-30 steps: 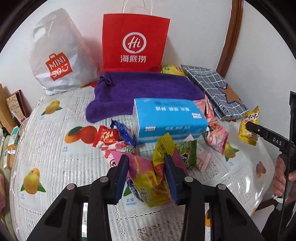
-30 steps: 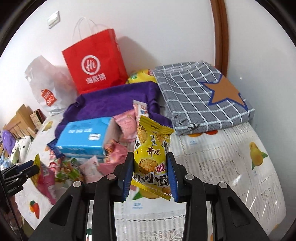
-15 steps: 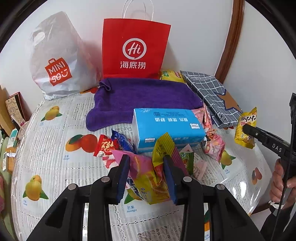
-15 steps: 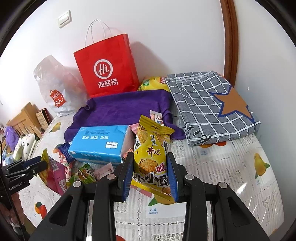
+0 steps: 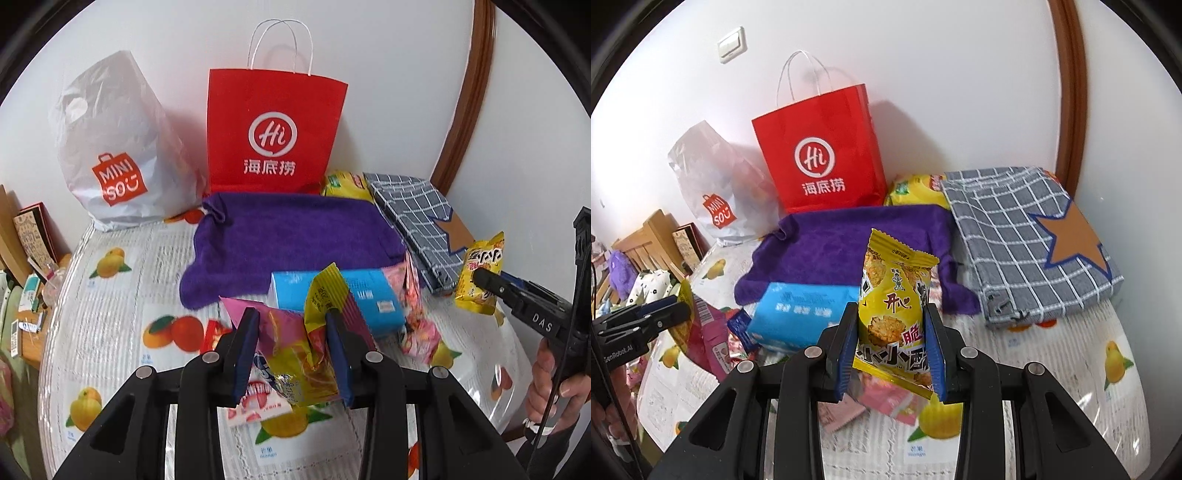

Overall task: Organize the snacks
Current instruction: 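Carry both snacks onto the purple towel and open both grippers to release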

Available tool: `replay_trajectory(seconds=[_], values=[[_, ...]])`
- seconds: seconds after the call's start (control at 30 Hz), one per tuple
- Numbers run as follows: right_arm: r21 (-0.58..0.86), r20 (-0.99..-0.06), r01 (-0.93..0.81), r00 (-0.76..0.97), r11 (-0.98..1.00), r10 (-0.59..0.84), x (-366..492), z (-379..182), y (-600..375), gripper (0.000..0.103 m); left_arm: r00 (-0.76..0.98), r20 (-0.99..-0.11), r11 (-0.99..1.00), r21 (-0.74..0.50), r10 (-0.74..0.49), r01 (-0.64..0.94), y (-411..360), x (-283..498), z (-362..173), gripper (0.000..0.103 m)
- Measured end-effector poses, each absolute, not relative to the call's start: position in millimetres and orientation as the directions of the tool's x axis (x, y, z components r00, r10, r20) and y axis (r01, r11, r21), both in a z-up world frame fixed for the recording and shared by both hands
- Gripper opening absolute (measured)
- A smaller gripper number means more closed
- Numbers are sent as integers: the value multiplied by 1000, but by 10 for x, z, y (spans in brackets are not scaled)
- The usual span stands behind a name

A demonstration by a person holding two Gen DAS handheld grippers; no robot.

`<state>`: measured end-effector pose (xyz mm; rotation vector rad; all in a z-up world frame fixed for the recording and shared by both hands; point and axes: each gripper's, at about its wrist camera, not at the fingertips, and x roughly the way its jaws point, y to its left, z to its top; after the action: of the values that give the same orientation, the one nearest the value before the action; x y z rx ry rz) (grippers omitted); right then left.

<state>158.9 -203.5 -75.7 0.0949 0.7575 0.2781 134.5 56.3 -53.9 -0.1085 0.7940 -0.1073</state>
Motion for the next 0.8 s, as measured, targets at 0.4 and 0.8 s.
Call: replay_trajectory(seconds=[0.4, 0.8], values=[[173, -662, -281, 677, 944, 323, 2147, -584, -1724, 34, 702, -704, 991, -134, -112, 24, 680, 1925, -299, 35], [167, -664, -293, 673, 941, 328, 2792, -591, -1629, 34, 690, -717, 992, -128, -99, 10, 733, 2533, -268, 35]])
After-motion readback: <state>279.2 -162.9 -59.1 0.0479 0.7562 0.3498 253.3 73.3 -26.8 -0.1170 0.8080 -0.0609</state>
